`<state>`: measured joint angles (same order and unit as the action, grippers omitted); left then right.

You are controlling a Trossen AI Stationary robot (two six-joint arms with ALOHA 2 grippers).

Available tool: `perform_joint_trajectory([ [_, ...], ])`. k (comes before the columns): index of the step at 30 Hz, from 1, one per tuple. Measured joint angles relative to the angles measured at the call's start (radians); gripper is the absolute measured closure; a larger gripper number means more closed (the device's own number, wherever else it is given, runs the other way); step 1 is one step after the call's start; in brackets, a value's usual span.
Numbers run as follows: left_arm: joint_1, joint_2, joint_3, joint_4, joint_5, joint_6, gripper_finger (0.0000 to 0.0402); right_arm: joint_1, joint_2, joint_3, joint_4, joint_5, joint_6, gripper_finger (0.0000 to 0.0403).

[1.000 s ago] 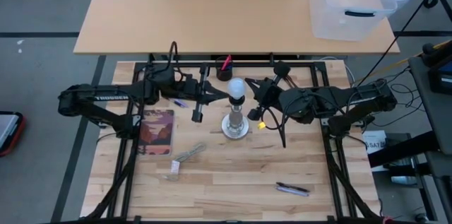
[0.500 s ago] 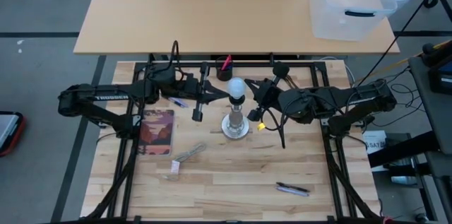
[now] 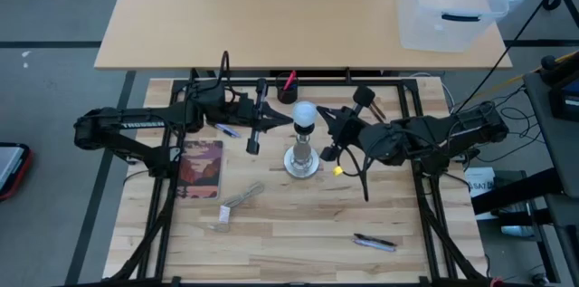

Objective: Screw lightbulb
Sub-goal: Insert the lightbulb into the desk lamp

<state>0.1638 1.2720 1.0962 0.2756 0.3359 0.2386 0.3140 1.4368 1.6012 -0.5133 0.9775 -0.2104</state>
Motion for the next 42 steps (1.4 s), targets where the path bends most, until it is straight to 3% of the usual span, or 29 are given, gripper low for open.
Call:
perform_joint_trajectory([
  [42,0.037,-0.025,0.000,-0.030,-0.077,0.010,0.0402,0.055,0.013,-0.002,-0.099,-0.044,0.099,0.0403],
])
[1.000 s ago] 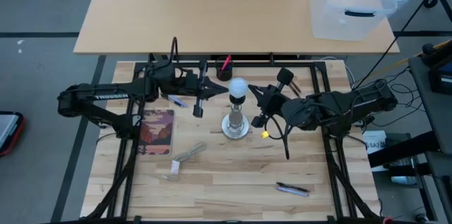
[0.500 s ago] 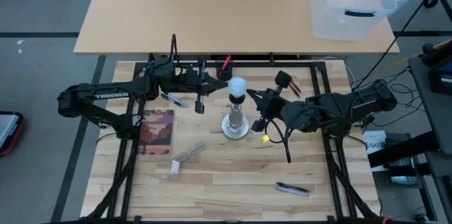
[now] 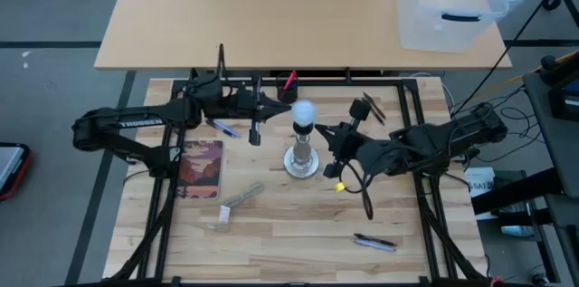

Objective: Screw lightbulb
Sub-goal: Insert the lightbulb into the desk lamp

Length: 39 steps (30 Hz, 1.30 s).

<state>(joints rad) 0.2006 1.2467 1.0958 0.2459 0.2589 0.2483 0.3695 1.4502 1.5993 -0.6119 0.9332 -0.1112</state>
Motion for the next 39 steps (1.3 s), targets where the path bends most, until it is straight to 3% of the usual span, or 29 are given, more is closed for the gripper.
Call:
perform_joint_trajectory([
  [9,-0.008,-0.068,0.000,-0.052,0.020,0.009,0.0402,-0.033,0.024,0.000,-0.014,0.092,0.000,0.0403],
  [14,-0.037,-0.070,0.000,-0.073,0.102,0.044,0.0402,-0.055,0.023,0.000,-0.002,0.164,-0.033,0.0403],
  [24,-0.078,-0.008,0.000,-0.030,0.126,0.072,0.0401,-0.103,0.023,0.000,0.139,0.161,-0.159,0.0403],
  [31,-0.073,0.011,0.000,0.014,0.126,0.067,0.0401,-0.108,0.022,0.000,0.142,0.090,-0.164,0.0403],
  [39,-0.038,0.010,0.000,0.031,0.121,0.027,0.0402,-0.106,0.022,0.001,0.139,0.087,-0.154,0.0403],
])
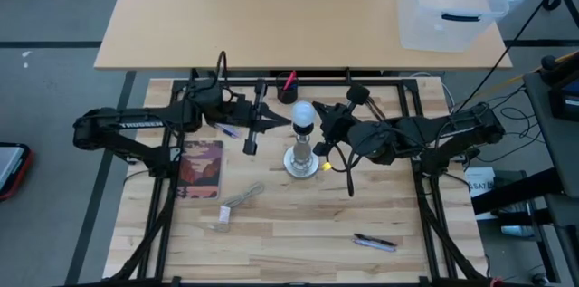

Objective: Screw lightbulb
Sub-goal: Insert the lightbulb into the desk lamp

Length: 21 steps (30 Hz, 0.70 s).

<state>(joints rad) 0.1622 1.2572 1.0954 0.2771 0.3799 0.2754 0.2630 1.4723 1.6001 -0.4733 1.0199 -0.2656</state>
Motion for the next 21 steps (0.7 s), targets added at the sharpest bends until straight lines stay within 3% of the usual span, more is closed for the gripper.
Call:
perform_joint_trajectory([
  [21,0.037,-0.002,0.000,0.002,-0.002,-0.005,0.0401,0.048,-0.001,0.000,-0.058,0.007,0.065,0.0403],
])
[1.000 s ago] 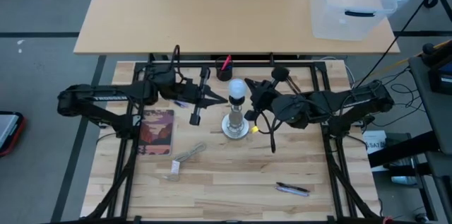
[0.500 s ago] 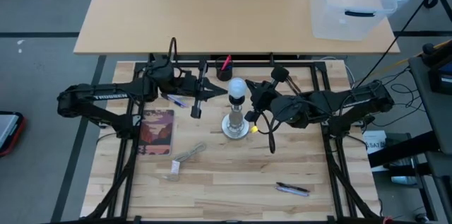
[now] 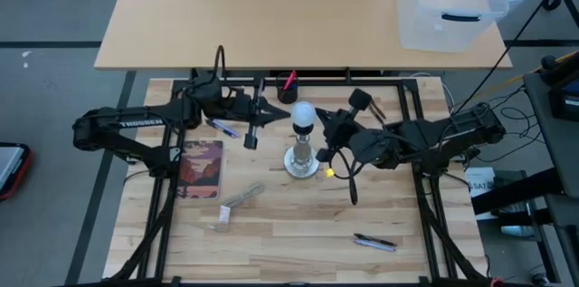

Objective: Screw lightbulb
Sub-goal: Insert the lightbulb into the desk lamp

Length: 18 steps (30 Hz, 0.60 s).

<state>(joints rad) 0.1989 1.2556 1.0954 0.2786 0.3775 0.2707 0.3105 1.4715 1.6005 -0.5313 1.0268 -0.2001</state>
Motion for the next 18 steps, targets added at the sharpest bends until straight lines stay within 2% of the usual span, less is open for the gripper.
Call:
perform_joint_trajectory([
  [18,0.035,0.038,0.001,0.013,-0.009,-0.053,0.0401,0.009,0.000,0.000,-0.024,-0.017,0.058,0.0403],
])
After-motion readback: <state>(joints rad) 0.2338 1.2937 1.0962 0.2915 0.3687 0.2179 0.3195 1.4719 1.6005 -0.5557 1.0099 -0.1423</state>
